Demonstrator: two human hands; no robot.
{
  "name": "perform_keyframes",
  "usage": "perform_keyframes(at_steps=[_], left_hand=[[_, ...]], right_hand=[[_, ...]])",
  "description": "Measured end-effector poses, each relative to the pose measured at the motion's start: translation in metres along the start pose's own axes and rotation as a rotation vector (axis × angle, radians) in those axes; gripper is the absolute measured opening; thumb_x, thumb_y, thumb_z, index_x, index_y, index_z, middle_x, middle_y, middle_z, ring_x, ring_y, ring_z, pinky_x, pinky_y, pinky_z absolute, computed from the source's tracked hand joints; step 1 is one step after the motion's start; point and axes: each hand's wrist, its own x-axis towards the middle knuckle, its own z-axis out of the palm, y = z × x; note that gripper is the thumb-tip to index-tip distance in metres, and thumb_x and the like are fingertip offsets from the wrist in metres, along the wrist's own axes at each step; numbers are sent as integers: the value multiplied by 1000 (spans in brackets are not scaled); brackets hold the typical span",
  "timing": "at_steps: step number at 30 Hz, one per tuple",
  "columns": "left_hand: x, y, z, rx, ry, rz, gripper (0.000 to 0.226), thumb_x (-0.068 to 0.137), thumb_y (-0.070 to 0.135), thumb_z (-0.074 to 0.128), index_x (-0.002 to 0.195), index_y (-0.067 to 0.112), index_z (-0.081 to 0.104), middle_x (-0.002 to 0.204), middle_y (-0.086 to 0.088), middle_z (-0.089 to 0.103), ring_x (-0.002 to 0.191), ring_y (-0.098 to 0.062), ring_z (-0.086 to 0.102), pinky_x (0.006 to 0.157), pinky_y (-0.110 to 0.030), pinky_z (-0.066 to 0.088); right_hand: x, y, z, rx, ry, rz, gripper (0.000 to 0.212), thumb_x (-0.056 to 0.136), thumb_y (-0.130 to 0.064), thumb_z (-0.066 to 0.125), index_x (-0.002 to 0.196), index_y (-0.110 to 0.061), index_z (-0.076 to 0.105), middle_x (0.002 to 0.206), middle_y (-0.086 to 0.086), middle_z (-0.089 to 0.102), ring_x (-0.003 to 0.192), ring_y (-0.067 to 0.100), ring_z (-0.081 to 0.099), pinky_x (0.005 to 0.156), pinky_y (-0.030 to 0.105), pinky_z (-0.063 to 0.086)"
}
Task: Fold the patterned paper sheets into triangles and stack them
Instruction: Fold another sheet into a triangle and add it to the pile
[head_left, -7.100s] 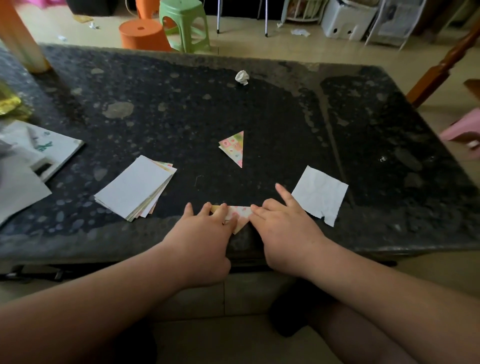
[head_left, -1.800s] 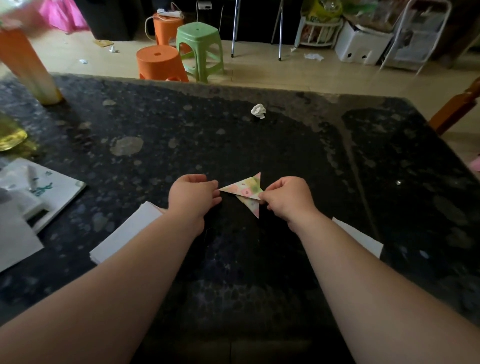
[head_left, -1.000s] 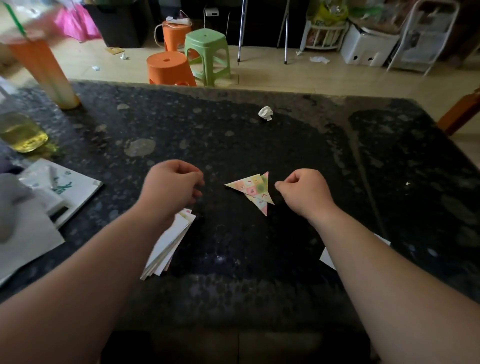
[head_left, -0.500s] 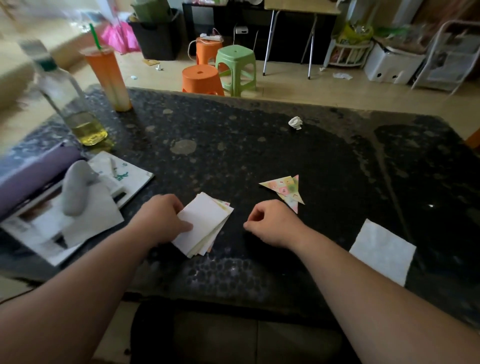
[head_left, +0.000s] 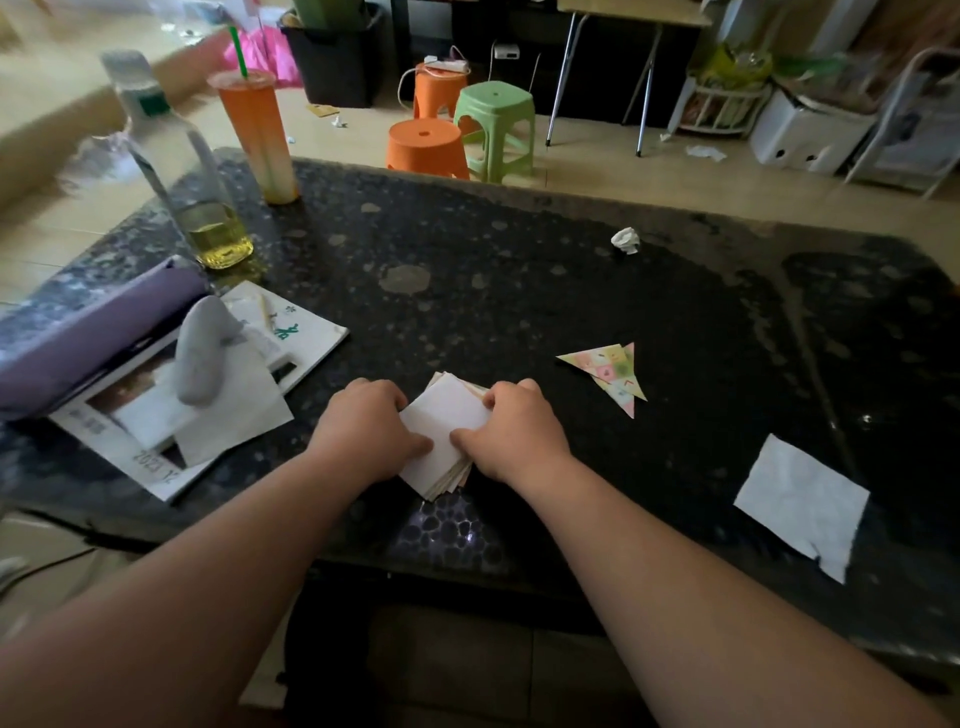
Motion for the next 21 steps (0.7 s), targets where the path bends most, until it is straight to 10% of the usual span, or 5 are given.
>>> perform_keyframes(at_steps=[8, 16, 21], left_hand=[[-5, 12, -3, 91, 9, -8, 49, 80, 44, 81, 122, 24, 64, 127, -3, 54, 116, -24, 56, 101, -43, 46], [-8, 13, -2, -130, 77, 12, 9, 92, 31, 69, 86, 25, 67, 87, 3, 68, 78, -14, 61, 63, -32, 45], [-9, 18, -11, -491, 6, 3, 20, 97, 30, 67, 83, 21, 79, 75, -2, 75, 69, -19, 71, 66, -35, 61]], right_hand=[[1, 0, -2, 28, -29, 16, 57, 78, -42, 81, 125, -19, 57, 126, 4, 49, 111, 25, 58, 94, 39, 53], [-2, 4, -6, 93, -28, 5, 59, 80, -42, 81, 128, -21, 53, 127, 3, 48, 111, 23, 58, 90, 38, 53], [1, 10, -11, 269, -12, 11, 48, 82, -46, 76, 119, -23, 57, 120, -2, 52, 99, 16, 59, 84, 36, 54]])
